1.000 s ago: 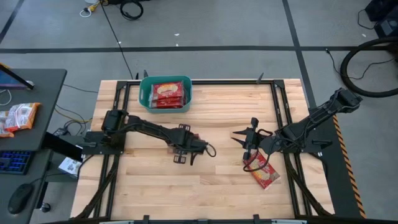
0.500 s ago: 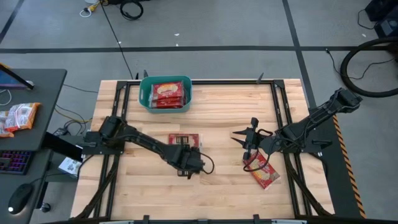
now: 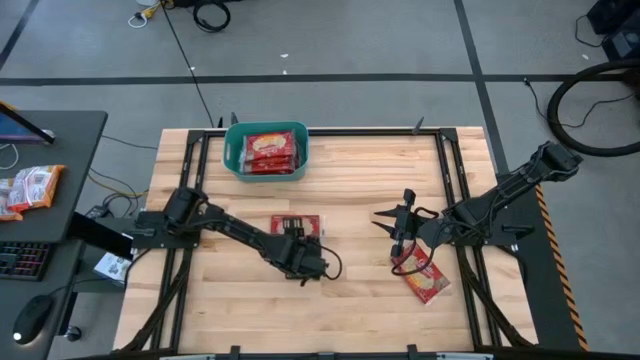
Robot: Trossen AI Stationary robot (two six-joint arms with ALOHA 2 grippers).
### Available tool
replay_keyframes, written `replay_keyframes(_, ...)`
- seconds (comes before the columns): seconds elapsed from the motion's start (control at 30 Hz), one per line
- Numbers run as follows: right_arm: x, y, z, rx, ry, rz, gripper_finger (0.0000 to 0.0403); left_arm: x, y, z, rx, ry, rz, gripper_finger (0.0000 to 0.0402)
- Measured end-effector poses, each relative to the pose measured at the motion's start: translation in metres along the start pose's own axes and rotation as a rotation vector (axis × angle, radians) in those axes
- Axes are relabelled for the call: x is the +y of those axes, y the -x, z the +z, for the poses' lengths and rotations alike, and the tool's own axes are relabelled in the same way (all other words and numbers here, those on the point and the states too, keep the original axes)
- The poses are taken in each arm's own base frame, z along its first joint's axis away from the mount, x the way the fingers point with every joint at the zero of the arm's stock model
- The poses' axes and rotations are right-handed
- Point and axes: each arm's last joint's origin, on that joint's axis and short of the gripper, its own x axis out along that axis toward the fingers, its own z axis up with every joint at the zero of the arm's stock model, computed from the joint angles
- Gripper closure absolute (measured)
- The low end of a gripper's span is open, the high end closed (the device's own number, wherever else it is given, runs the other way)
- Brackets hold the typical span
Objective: Sort popcorn bags into baskets
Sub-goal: Put the left red popcorn bag into the green bin
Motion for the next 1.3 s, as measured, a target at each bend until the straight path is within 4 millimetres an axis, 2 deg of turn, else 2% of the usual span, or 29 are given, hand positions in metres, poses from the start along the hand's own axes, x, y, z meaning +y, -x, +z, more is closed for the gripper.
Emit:
replay_keyframes(0.27, 0.000, 0.000, 0.000, 0.003, -0.006, 0.013, 0.0288, -0.008, -0.015, -0.002, 0.051, -0.051, -0.006, 0.0173)
replay_keyframes(0.47, 0.001, 0.000, 0.001, -0.007, -0.002, 0.015, 0.0288, -0.005, -0.020, -0.001, 0.053, -0.065, 0.017, 0.0181)
replay_keyframes(0.63, 0.001, 0.000, 0.001, -0.008, -0.002, 0.016, 0.0288, -0.003, -0.021, -0.002, 0.070, -0.054, 0.006, 0.0233)
replay_keyframes(0.97, 0.001, 0.000, 0.001, -0.006, 0.003, 0.016, 0.0288, -0.003, -0.021, -0.004, 0.090, -0.052, 0.004, 0.0380)
replay_keyframes(1.13, 0.001, 0.000, 0.001, -0.007, 0.000, 0.016, 0.0288, 0.006, -0.007, -0.008, 0.112, -0.059, -0.003, 0.0393)
replay_keyframes(1.3, 0.001, 0.000, 0.001, -0.007, 0.001, 0.016, 0.0288, 0.038, 0.027, -0.018, 0.125, -0.021, 0.089, 0.0398)
